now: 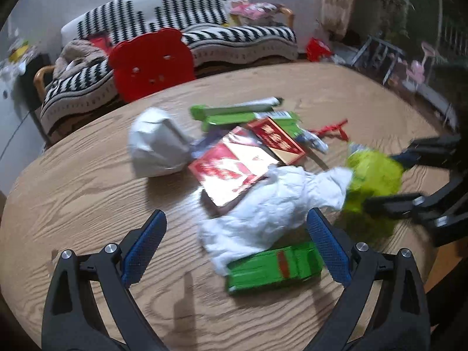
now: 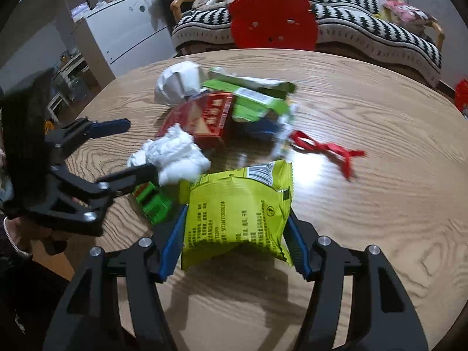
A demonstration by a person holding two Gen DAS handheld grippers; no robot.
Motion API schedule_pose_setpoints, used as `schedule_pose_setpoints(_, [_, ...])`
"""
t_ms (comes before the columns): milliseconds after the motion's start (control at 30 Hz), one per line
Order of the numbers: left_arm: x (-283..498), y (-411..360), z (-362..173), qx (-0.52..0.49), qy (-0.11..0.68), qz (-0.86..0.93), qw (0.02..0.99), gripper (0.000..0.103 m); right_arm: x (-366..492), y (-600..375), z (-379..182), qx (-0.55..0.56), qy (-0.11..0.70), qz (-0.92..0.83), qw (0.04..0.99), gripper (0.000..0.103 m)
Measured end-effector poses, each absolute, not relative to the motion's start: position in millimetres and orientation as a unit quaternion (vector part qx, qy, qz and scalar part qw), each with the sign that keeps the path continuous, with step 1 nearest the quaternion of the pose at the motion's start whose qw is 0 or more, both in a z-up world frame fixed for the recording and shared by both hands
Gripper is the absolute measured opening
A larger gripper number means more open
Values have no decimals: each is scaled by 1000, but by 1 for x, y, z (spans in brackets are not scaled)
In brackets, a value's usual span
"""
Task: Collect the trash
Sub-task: 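Grasp the white tissues with the left tool while the right tool grasps the yellow-green snack bag, then carry both items to the black bin and open both tools to drop them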
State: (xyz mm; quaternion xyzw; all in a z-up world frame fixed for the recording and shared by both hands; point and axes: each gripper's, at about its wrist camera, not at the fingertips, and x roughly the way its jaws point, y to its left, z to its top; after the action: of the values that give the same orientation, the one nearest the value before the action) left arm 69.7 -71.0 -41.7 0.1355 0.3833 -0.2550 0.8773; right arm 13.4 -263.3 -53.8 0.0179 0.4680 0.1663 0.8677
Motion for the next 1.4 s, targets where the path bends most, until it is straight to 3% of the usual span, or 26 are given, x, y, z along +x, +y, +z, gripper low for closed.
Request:
schedule_pose_setpoints(200, [77,-99,-57,159,400,-243,869,91,-10,-289,-50,20,467,156,870,62])
schedule_pose_setpoints(267, [80,-101,-58,154,410,-235,868,66,-15,-296,-47,21,465,152,872,62])
schedule_pose_setpoints(300, [81,-102,-59,150,420,-229,866,60,-18,-300,-46,23,464,152,873,62])
schedule_pose_setpoints(333, [81,-101,-59,144,427,-227,863,49,-20,-303,-45,25,463,151,873,62])
schedule_pose_setpoints(467, [76,-97,-51,132,456,-207,856,30,-27,-309,-41,28,460,149,875,62])
schedule_pose_setpoints(933, [50,-83,-6,93,409,-192,887,26,-33,-313,-24,34,440,138,886,62])
schedule_pose_setpoints(1400, [13,-169,9,83,376,-270,883,26,-81,-394,-6,58,414,61,907,62])
